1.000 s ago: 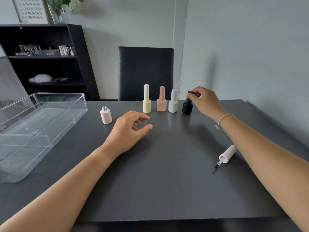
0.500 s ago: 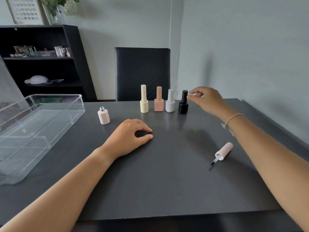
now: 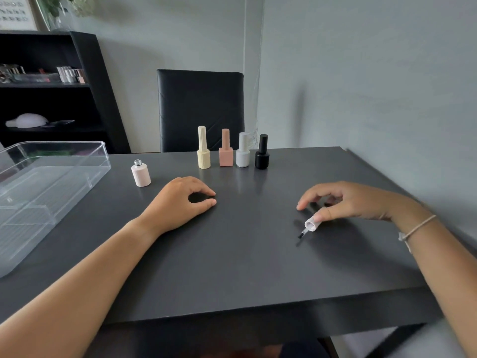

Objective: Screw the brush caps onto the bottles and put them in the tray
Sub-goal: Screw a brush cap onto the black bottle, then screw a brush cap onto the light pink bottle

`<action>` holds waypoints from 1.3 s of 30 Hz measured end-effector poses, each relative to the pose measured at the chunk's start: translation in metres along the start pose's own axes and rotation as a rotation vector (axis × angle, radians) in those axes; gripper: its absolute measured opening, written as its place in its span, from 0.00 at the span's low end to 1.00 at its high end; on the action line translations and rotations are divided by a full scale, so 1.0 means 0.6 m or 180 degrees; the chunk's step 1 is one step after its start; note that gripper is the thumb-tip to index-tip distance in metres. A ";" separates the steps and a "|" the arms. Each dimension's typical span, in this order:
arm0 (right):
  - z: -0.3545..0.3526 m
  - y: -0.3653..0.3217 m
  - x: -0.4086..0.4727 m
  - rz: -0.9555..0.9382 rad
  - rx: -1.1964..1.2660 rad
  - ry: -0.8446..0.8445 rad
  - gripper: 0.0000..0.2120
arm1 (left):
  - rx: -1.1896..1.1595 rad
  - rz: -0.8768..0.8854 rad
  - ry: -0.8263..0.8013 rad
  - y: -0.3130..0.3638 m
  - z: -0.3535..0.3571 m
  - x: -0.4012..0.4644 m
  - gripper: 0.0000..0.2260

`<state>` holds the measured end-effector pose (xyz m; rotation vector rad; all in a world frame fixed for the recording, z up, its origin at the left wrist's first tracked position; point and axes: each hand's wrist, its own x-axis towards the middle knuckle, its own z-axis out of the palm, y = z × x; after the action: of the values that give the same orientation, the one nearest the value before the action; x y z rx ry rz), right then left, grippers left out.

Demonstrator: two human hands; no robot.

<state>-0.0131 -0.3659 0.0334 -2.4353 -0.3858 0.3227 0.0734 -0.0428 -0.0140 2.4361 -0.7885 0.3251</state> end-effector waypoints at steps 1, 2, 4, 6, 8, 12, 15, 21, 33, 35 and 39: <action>0.004 0.000 -0.003 -0.0062 0.0087 0.0015 0.10 | -0.0003 -0.0008 0.0001 0.000 0.000 0.000 0.07; 0.006 0.001 -0.004 -0.0131 0.0213 0.0031 0.11 | -0.0005 -0.0024 0.0000 0.000 -0.001 -0.001 0.07; 0.012 0.003 -0.008 -0.0202 0.0369 0.0033 0.10 | -0.0010 -0.0044 -0.0010 0.002 -0.002 -0.002 0.07; 0.015 0.009 -0.008 -0.0244 0.0243 0.0041 0.09 | -0.0033 -0.0055 -0.0005 0.004 -0.003 -0.002 0.06; 0.016 0.013 -0.006 -0.0278 0.0151 0.0064 0.11 | -0.0055 -0.0073 -0.0005 0.006 -0.004 -0.003 0.06; 0.019 0.015 -0.003 -0.0287 0.0148 0.0171 0.11 | -0.0064 -0.0091 -0.0006 0.009 -0.005 -0.005 0.05; 0.022 0.015 0.001 -0.0344 0.0182 0.0257 0.08 | -0.0051 -0.0084 -0.0015 0.011 -0.005 -0.004 0.06; 0.028 0.015 0.008 -0.0321 0.0195 0.0470 0.03 | -0.0039 -0.0074 -0.0016 0.011 -0.005 -0.003 0.06; 0.040 -0.024 0.040 -0.0622 0.1095 0.0881 0.05 | -0.0090 -0.0057 -0.0010 0.003 0.000 -0.002 0.05; 0.045 -0.038 0.056 -0.0701 0.1265 0.0887 0.06 | -0.0087 -0.0058 -0.0005 0.003 0.001 -0.001 0.05; 0.057 -0.073 0.102 -0.0814 0.1565 0.0944 0.06 | -0.0113 -0.0078 -0.0044 0.006 0.001 -0.001 0.05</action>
<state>0.0239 -0.2926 0.0270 -1.8884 -0.4222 -0.0548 0.0707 -0.0453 -0.0135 2.4153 -0.7635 0.2830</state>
